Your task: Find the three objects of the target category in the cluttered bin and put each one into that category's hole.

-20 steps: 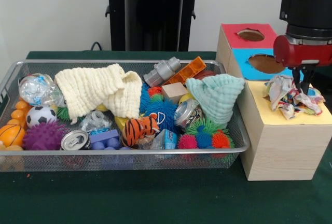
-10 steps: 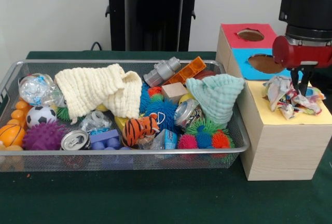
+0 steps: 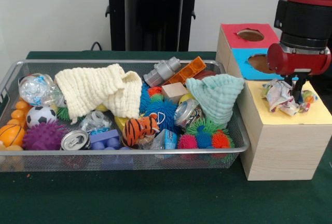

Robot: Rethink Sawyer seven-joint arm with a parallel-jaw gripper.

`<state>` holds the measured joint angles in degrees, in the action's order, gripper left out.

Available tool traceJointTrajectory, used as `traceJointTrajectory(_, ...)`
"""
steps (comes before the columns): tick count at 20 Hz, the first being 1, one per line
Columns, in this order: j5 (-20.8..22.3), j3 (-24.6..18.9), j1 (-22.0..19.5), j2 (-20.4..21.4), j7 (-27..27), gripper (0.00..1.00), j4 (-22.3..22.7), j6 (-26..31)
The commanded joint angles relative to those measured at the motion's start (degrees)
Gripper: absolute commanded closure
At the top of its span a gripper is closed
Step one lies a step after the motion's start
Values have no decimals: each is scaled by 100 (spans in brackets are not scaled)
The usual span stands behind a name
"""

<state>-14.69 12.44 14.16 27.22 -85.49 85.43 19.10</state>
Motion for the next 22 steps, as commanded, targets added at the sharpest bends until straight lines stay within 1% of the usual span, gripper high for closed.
traceJointTrajectory(1, 315, -19, -85, -606, -872, 100, 435, 875)
traceJointTrajectory(6, 300, -190, -193, -736, -765, 100, 350, 796)
traceJointTrajectory(13, 385, -357, -310, -944, -617, 100, 257, 360)
traceJointTrajectory(18, 462, -349, -325, -1122, -654, 100, 198, -123)
traceJointTrajectory(22, 570, -254, -267, -1354, -610, 100, 44, -385)
